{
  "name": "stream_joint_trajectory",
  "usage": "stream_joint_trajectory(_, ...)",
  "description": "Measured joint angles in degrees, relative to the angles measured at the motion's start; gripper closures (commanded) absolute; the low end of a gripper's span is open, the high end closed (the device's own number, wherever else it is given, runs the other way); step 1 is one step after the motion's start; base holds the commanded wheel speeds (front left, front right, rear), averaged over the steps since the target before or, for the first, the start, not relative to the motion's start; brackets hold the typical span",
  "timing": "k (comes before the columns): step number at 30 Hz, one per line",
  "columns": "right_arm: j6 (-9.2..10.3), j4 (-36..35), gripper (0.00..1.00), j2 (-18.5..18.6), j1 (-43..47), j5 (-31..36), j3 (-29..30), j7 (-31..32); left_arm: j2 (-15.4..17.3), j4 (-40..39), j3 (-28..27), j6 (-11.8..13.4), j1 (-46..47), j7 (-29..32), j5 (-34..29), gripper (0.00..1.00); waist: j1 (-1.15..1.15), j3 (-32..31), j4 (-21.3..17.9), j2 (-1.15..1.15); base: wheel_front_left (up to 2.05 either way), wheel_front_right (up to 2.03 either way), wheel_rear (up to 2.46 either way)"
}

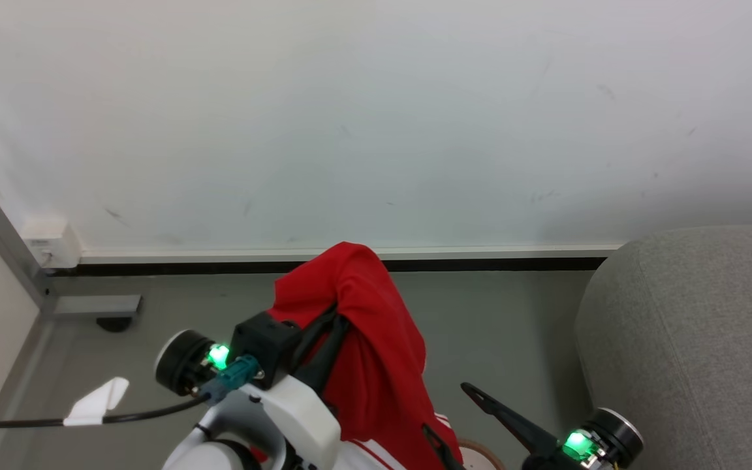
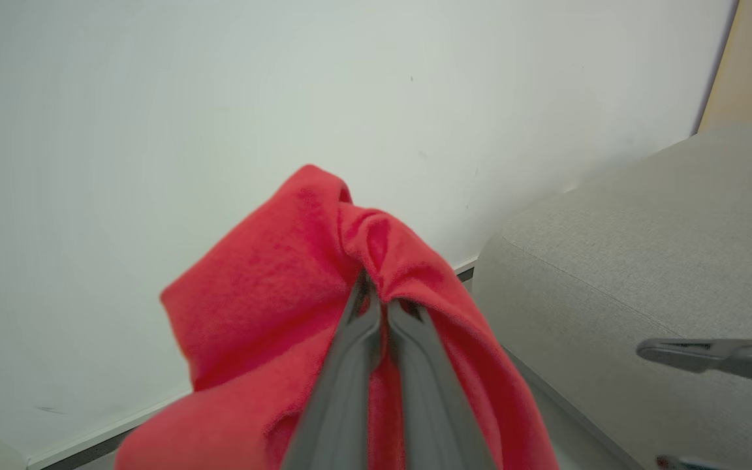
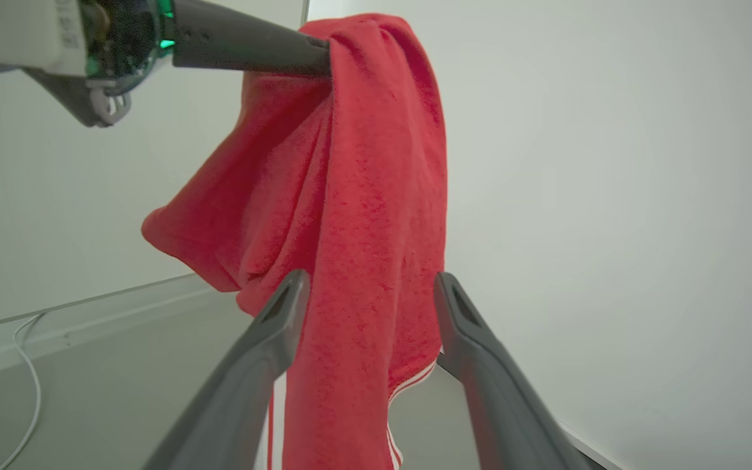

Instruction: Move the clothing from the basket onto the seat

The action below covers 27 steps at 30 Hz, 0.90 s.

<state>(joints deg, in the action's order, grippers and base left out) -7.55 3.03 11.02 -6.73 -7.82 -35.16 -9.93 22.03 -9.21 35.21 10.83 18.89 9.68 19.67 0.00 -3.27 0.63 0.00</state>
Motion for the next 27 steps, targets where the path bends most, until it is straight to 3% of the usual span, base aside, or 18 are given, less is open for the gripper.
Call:
stream_joint_trajectory(4,-0.01,7.5,0.00,-2.2,-5.5,0.9,-2.6,-0.9,-1.2,0.0,1.5,-0.7,1.3,0.5,-0.3,1.00,0.00,0.3,0.6,0.00,0.00,0.00,0.00)
stream_joint_trajectory(12,-0.01,23.6,0.00,-7.9,-13.4,2.1,-1.8,-4.0,-3.4,-0.4,5.2,-3.0,3.1,1.5,-0.4,1.00,0.01,0.2,1.7,0.00,0.00,0.00,0.00)
stream_joint_trajectory(13,0.00,25.1,0.58,-8.0,-14.0,0.8,-2.5,-4.3,-3.6,-0.3,5.5,-3.2,3.2,1.5,-0.4,1.00,0.01,0.0,1.8,0.00,0.00,0.00,0.00)
stream_joint_trajectory(14,-0.01,26.1,1.00,-8.0,-14.4,-0.7,-3.3,-4.3,-3.8,-0.2,5.9,-3.2,3.1,1.6,-0.4,1.00,0.01,-0.1,2.0,0.00,0.00,0.00,0.00)
stream_joint_trajectory(17,-0.01,25.8,1.00,-8.2,-15.2,-6.4,-4.0,-4.8,-4.1,0.7,6.1,-3.2,3.1,1.4,-0.3,1.00,0.01,-0.5,2.4,0.00,0.00,0.00,0.00)
stream_joint_trajectory(21,-0.01,24.6,1.00,-8.2,-15.6,-8.6,-3.2,-4.9,-4.1,1.9,6.1,-3.2,2.9,0.8,-0.2,1.00,0.01,-0.6,2.4,0.00,0.00,0.00,0.00)
stream_joint_trajectory(22,-0.01,24.5,1.00,-8.2,-15.6,-8.6,-2.7,-4.9,-4.0,2.1,6.2,-3.1,2.8,0.7,-0.2,0.92,0.01,-0.6,2.4,0.00,0.00,0.00,0.00)
stream_joint_trajectory(23,-0.01,24.2,1.00,-8.3,-15.6,-8.6,-2.1,-4.9,-3.9,2.4,6.2,-3.1,2.7,0.4,-0.2,0.67,0.01,-0.7,2.3,0.01,0.00,0.00,0.00)
stream_joint_trajectory(24,0.00,23.8,1.00,-8.2,-15.6,-8.6,-1.4,-4.9,-3.8,2.8,6.2,-3.1,2.6,0.3,-0.2,0.52,0.01,-0.7,2.2,0.00,0.00,0.00,0.00)
stream_joint_trajectory(25,-0.01,23.4,1.00,-8.2,-15.5,-8.7,-0.9,-4.9,-3.7,3.0,6.2,-2.9,2.4,0.3,-0.2,0.12,0.01,-0.8,2.1,0.00,0.00,0.00,0.00)
stream_joint_trajectory(26,-0.01,23.0,1.00,-8.2,-15.3,-8.9,-0.3,-4.9,-3.7,3.2,6.2,-2.8,2.1,0.2,-0.1,0.00,0.01,-0.8,2.0,0.00,0.00,0.00,0.00)
stream_joint_trajectory(27,-0.01,22.6,1.00,-8.2,-15.3,-9.0,0.2,-4.9,-3.7,3.5,6.2,-2.7,1.9,0.2,-0.1,0.00,0.01,-0.8,1.8,0.00,0.00,0.00,0.00)
